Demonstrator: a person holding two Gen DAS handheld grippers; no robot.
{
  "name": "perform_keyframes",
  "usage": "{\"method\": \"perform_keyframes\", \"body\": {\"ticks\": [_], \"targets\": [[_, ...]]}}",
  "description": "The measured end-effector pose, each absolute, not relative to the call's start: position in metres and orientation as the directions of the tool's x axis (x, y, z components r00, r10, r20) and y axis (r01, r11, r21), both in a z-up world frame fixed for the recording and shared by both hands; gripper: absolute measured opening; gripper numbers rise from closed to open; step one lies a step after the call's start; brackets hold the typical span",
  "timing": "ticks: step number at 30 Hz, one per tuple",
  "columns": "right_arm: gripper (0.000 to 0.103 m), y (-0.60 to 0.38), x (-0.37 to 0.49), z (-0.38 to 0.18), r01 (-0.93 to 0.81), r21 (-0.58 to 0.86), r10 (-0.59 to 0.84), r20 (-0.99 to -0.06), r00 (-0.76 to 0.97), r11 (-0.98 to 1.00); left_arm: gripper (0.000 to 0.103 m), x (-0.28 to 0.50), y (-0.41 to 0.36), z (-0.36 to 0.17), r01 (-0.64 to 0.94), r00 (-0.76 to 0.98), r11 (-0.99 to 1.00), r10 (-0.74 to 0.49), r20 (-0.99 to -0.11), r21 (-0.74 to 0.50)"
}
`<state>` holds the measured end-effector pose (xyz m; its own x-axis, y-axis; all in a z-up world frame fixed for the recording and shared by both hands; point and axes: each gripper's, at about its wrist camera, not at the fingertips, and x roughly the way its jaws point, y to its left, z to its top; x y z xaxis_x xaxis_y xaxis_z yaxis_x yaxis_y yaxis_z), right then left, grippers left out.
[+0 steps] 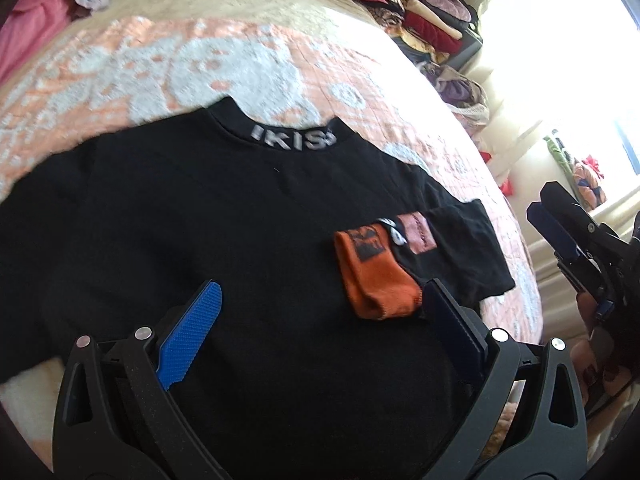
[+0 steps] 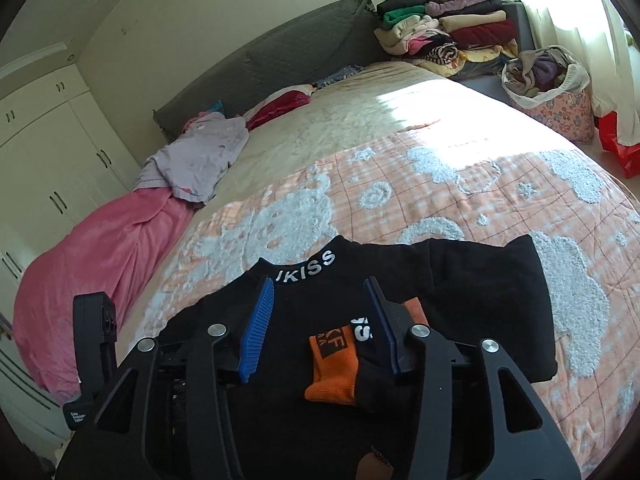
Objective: Fold small clothes
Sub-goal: 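Grasp the folded orange cuff with the left tool and lift it, then lay the cuff flat on the shirt body and open the left tool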
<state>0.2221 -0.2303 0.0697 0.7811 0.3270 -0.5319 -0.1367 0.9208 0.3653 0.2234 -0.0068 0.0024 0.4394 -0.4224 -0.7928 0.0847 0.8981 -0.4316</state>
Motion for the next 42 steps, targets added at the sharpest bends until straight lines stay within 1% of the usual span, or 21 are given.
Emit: {"method": "perform_keyframes", "body": {"ticks": [1,2,3,4,5,9,10,11,12,13,14,15,16,17,19,26,29,33,36,40,42], "targets": [[0.050,-0.233,0.220,0.068,-0.124,0.355,0.310,-0.535,0.786,0.927,0.090,0.226,-0.014,-0.002,0.087,0.426,0.886,-0.446,-0.787,-0.456],[0.050,-0.238,0.217,0.065,-0.107,0.340,0.287,-0.540,0.791,0.934,0.083,0.228,-0.017,-0.006,0.085,0.416,0.879,-0.460,-0.784,-0.470],[0.050,-0.242,0.214,0.064,-0.089,0.330,0.267,-0.545,0.795,0.940,0.079,0.232,-0.024,-0.011,0.076,0.396,0.866,-0.481,-0.782,-0.495],[0.050,-0.247,0.212,0.062,-0.076,0.324,0.253,-0.549,0.796,0.943,0.071,0.234,-0.029,-0.015,0.069,0.385,0.857,-0.495,-0.779,-0.510],[0.050,-0.252,0.210,0.060,-0.064,0.323,0.242,-0.550,0.799,0.944,0.067,0.238,-0.035,-0.020,0.061,0.369,0.849,-0.508,-0.778,-0.525],[0.051,-0.271,0.202,0.055,-0.028,0.343,0.221,-0.539,0.813,0.939,0.063,0.247,-0.054,-0.033,0.043,0.338,0.849,-0.508,-0.792,-0.527],[0.051,-0.274,0.202,0.054,-0.018,0.347,0.215,-0.538,0.815,0.938,0.060,0.250,-0.059,-0.037,0.034,0.334,0.852,-0.503,-0.797,-0.523],[0.051,-0.278,0.201,0.054,-0.014,0.355,0.215,-0.534,0.818,0.935,0.054,0.252,-0.063,-0.040,0.027,0.333,0.854,-0.498,-0.801,-0.520],[0.051,-0.281,0.201,0.053,-0.013,0.364,0.218,-0.530,0.820,0.931,0.052,0.254,-0.067,-0.043,0.023,0.336,0.859,-0.488,-0.806,-0.511],[0.051,-0.283,0.201,0.054,-0.005,0.371,0.216,-0.528,0.822,0.929,0.046,0.256,-0.072,-0.045,0.021,0.344,0.874,-0.463,-0.817,-0.486],[0.051,-0.287,0.200,0.054,-0.001,0.376,0.214,-0.525,0.824,0.927,0.033,0.257,-0.075,-0.047,0.027,0.354,0.882,-0.448,-0.821,-0.470],[0.051,-0.290,0.199,0.054,-0.002,0.379,0.214,-0.520,0.827,0.925,0.025,0.258,-0.079,-0.047,0.036,0.366,0.892,-0.432,-0.824,-0.451],[0.051,-0.292,0.198,0.054,0.002,0.380,0.211,-0.518,0.829,0.925,0.015,0.259,-0.081,-0.047,0.042,0.384,0.900,-0.416,-0.825,-0.434],[0.051,-0.296,0.197,0.055,0.011,0.383,0.206,-0.520,0.829,0.924,0.011,0.260,-0.081,-0.047,0.048,0.388,0.898,-0.419,-0.821,-0.436],[0.051,-0.305,0.195,0.055,0.026,0.394,0.198,-0.518,0.832,0.919,0.008,0.260,-0.080,-0.040,0.078,0.399,0.896,-0.430,-0.810,-0.437],[0.052,-0.325,0.189,0.059,0.079,0.388,0.141,-0.506,0.851,0.918,0.007,0.244,-0.052,0.007,0.145,0.529,0.915,-0.393,-0.752,-0.376],[0.052,-0.323,0.192,0.056,0.099,0.358,0.112,-0.524,0.844,0.928,0.007,0.236,-0.031,0.023,0.144,0.566,0.919,-0.381,-0.731,-0.367],[0.052,-0.316,0.195,0.052,0.083,0.342,0.119,-0.530,0.840,0.936,0.007,0.227,-0.002,0.035,0.126,0.603,0.940,-0.327,-0.727,-0.318],[0.052,-0.310,0.196,0.052,0.077,0.322,0.113,-0.531,0.840,0.944,0.007,0.219,0.028,0.037,0.091,0.614,0.947,-0.297,-0.731,-0.309],[0.052,-0.301,0.199,0.051,0.058,0.298,0.116,-0.535,0.837,0.953,0.007,0.214,0.052,0.026,0.042,0.615,0.957,-0.252,-0.747,-0.288],[0.052,-0.294,0.199,0.051,0.039,0.279,0.121,-0.535,0.836,0.960,0.010,0.214,0.059,0.018,0.028,0.596,0.959,-0.242,-0.766,-0.282]]}}
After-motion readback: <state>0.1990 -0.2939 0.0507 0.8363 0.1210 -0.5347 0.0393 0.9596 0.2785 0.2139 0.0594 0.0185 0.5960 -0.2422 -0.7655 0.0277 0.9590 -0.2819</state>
